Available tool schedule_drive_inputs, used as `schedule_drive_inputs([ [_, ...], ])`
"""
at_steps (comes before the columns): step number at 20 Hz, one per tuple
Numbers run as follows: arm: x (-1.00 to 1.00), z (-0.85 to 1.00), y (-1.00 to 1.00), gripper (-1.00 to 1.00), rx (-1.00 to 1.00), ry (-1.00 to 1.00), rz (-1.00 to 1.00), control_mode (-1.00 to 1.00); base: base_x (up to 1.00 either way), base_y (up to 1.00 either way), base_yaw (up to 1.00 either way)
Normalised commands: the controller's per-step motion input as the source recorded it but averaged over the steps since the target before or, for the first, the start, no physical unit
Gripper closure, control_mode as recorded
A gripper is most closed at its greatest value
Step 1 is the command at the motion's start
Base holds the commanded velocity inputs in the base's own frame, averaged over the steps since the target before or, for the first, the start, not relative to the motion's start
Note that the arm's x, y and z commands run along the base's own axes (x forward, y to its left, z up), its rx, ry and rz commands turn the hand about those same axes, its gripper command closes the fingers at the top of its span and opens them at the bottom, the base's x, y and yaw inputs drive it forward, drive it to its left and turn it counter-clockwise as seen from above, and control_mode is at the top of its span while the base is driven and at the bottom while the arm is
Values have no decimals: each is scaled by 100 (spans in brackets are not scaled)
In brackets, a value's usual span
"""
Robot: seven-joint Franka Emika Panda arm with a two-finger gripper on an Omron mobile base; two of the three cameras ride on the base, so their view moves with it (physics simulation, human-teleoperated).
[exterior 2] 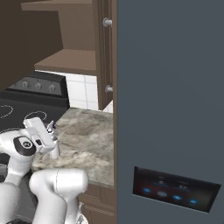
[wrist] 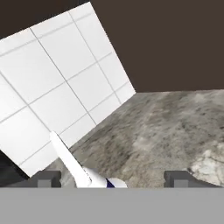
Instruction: Move the cutting board and knife to the sink. Then move spray from the cabinet to the counter.
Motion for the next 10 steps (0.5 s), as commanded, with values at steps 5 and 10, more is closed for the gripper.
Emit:
schedule_drive_inputs([
  [5,-10,5,0,-100,0,-18,0,-100,0,0,0],
  [10,-9,16,0,-100,0,-19,0,-100,0,0,0],
])
